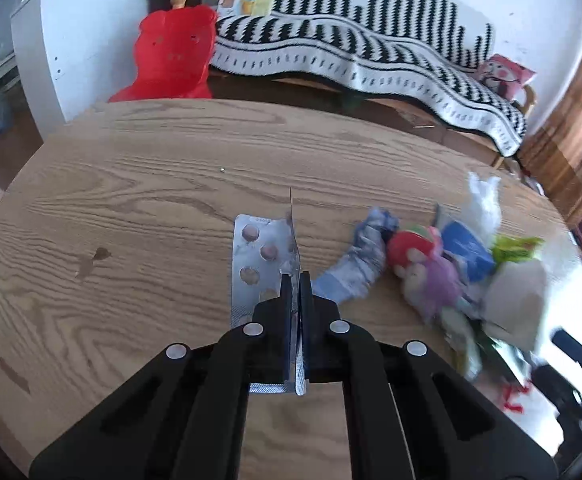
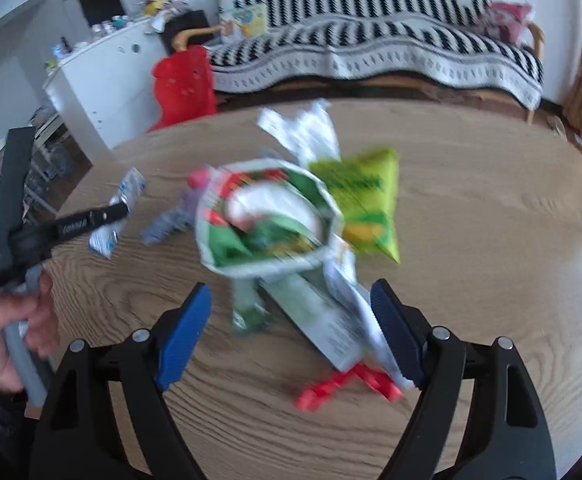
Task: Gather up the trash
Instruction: 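Grasp the silver blister pack with the left tool while the right tool grasps the green-white snack bag, then carry both items over the black bin and open both tools to drop them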
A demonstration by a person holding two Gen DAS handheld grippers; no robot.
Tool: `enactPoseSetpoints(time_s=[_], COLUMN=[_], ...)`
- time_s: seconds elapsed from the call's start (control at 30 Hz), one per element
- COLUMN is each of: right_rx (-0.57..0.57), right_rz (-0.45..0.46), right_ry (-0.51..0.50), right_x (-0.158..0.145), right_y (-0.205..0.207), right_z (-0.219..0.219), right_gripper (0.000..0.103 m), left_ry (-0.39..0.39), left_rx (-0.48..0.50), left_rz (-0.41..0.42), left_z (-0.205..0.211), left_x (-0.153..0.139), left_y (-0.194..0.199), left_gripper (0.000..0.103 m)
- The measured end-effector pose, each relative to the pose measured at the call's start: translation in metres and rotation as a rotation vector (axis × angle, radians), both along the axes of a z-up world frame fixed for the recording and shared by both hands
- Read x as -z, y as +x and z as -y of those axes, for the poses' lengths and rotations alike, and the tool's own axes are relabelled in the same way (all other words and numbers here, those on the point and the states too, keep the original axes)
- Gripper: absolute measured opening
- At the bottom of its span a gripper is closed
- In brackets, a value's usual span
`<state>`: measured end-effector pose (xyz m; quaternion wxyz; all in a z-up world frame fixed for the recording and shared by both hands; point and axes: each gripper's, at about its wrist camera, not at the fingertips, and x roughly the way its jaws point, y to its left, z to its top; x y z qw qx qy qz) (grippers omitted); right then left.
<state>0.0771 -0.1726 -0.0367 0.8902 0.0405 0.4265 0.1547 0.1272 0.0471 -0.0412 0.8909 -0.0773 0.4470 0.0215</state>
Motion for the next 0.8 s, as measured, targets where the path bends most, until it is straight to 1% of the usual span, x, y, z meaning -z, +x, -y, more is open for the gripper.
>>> enactPoseSetpoints(time_s=[0.07,0.17,0.23,0.27,0.33,0.37,0.4,0.43,0.47,0.5,0.53,0.57,0.7,0.8], right_rx=[-0.019,-0.044,-0.053,-0.055,-0.055,-0.057,-0.058,-0.058,-0.062,-0.072,-0.081,-0.078,-0.067,-0.039], right_rz=[0.032,0.093,0.122,0.13,0.132,0.127,0.117,0.116,0.123,0.129,0.142,0.153,0.211,0.204], right_ry=[-0.024,-0.12,-0.207,-0.234,-0.279,-0.286,-0.29,-0.291,-0.283,-0.268,-0.243,-0.221,-0.133,-0.084], right_x=[-0.006,-0.01,-0.007,-0.005,0.002,0.005,0.007,0.009,0.008,0.006,-0.001,-0.006,-0.035,-0.045], right_y=[0.004,0.011,0.018,0.02,0.027,0.029,0.031,0.03,0.028,0.026,0.021,0.017,-0.01,-0.026], right_z=[-0.014,-0.038,-0.051,-0.054,-0.057,-0.057,-0.055,-0.054,-0.052,-0.051,-0.048,-0.045,-0.02,0.009], right_gripper=[0.081,0.082,0.082,0.082,0.078,0.069,0.052,0.046,0.044,0.036,0.016,0.011,0.011,0.011], left_ry=[0.005,0.002,0.014,0.017,0.015,0.013,0.013,0.014,0.018,0.02,0.02,0.015,-0.002,0.0], left_rx=[0.015,0.04,0.056,0.062,0.076,0.081,0.092,0.099,0.108,0.117,0.125,0.134,0.187,0.244], left_rz=[0.02,0.034,0.038,0.038,0.036,0.035,0.037,0.039,0.041,0.044,0.045,0.047,0.073,0.097], left_z=[0.002,0.007,0.013,0.015,0.019,0.021,0.025,0.028,0.031,0.035,0.04,0.044,0.064,0.089], left_x=[-0.01,-0.017,-0.018,-0.018,-0.018,-0.018,-0.018,-0.018,-0.018,-0.019,-0.019,-0.02,-0.026,-0.031], left_y=[-0.016,-0.032,-0.038,-0.041,-0.044,-0.045,-0.046,-0.047,-0.045,-0.046,-0.046,-0.047,-0.053,-0.061], left_gripper=[0.003,0.003,0.003,0.003,0.003,0.003,0.003,0.003,0.003,0.003,0.003,0.003,0.003,0.003])
